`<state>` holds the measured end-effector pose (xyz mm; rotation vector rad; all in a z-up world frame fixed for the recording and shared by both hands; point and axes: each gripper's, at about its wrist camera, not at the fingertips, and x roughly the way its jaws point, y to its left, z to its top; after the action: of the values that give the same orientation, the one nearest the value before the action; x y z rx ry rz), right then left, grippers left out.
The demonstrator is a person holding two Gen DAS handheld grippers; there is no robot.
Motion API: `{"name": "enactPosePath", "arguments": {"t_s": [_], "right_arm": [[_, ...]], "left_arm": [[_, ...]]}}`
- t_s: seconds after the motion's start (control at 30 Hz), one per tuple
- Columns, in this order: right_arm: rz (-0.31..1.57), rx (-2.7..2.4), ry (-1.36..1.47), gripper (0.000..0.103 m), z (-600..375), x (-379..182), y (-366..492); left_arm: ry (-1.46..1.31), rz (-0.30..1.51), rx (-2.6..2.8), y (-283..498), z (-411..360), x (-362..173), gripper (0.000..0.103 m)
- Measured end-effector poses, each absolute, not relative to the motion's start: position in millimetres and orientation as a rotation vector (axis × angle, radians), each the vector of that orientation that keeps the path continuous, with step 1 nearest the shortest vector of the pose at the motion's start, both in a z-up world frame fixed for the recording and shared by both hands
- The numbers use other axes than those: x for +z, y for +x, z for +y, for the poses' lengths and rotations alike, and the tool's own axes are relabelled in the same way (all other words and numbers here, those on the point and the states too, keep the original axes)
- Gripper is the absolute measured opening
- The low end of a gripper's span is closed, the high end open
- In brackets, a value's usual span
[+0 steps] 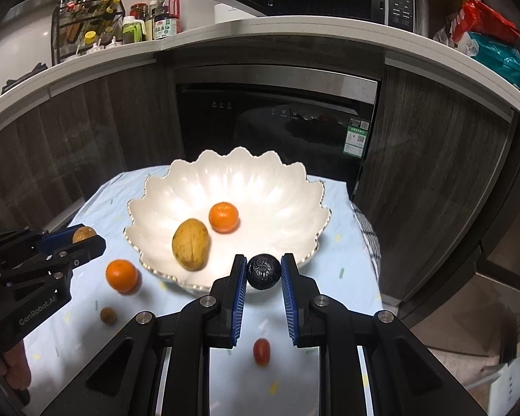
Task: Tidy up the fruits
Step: 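Carry the longan and blueberry with both tools toward the white bowl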
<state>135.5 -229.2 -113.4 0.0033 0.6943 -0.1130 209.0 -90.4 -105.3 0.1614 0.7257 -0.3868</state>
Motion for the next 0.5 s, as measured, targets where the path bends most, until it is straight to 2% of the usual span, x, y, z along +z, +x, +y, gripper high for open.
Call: {"name": "enactPosePath", "arguments": {"t_s": [0.5], "right_arm": [[0.729,-0.132,0.004,0.021,-242,-117,180]], "left_arm": [[0.167,0.746,-0.403,257,-103,-103,0.026]]}}
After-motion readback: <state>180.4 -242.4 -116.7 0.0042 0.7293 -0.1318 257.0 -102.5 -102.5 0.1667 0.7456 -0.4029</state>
